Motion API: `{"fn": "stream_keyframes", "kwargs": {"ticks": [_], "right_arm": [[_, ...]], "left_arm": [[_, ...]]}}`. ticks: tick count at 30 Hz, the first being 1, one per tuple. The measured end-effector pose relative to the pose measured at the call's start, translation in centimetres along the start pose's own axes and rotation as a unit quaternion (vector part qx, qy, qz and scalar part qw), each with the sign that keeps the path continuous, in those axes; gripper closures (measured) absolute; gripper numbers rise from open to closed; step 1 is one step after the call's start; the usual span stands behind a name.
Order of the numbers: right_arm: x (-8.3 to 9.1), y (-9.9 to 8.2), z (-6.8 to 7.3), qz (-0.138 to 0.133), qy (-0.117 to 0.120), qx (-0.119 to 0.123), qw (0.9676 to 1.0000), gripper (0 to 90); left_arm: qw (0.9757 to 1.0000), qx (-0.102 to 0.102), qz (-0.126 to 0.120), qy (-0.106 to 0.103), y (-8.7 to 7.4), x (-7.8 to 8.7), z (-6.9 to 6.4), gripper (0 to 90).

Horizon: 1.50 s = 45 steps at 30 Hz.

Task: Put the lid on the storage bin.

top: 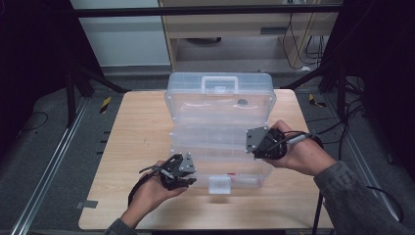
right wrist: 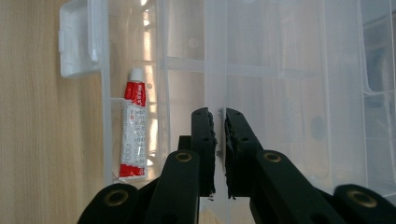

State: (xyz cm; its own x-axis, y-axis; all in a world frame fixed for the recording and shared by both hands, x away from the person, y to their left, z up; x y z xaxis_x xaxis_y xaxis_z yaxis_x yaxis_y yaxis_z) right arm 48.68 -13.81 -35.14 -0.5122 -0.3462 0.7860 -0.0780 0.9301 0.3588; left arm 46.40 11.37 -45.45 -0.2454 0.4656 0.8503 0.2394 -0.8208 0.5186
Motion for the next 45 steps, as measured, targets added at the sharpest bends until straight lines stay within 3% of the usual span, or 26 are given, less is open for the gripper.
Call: {"fn": "stream_keyframes", "kwargs": {"ticks": [12,16,21,27,32,39,45], "right_arm": [[0.0,0.0,0.0,-0.001,0.001,0.0,1.0,83.1],[0.0,0.0,-0.1,-0.001,0.001,-0.001,1.0,82.9],[0.0,0.0,-0.1,-0.001,0.001,-0.001,1.0,82.8],[0.0,0.0,-0.1,-0.001,0.0,-0.001,1.0,82.8],[0.0,-0.1,0.0,-0.003,0.0,-0.002,1.0,82.7],[0.0,-0.1,0.0,-0.004,-0.003,-0.003,1.0,82.5],[0.0,-0.1,0.0,-0.003,-0.004,-0.001,1.0,82.1]], "left_arm": [[1.0,0.001,0.0,0.002,0.0,-0.1,0.0,69.0],[0.9999,0.005,-0.002,0.015,0.0,0.2,-0.1,59.7],[0.9993,0.008,-0.032,0.017,0.5,1.7,-0.5,51.3],[0.9981,0.01,-0.058,0.016,0.8,3.1,-0.6,48.9],[0.9964,0.024,-0.081,-0.007,1.0,4.7,-0.7,48.8],[0.9917,0.047,-0.118,-0.014,1.2,7.9,-0.2,58.8],[0.9899,0.062,-0.128,0.001,1.3,10.8,2.0,79.0]]}}
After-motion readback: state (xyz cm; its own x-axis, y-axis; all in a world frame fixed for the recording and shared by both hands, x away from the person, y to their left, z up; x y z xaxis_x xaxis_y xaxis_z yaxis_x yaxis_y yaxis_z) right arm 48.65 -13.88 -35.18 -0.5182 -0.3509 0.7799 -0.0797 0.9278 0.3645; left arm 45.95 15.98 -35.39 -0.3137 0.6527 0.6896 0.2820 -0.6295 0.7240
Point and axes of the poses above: each handheld gripper's, and its own axes: x roughly backward along the jaws, y roughly out of its top, z roughly to its left, the point moved 4 cm from there along -x, roughly forward along the jaws, and after that the axes turned 4 degrees about -y, right-handed, at the moved point
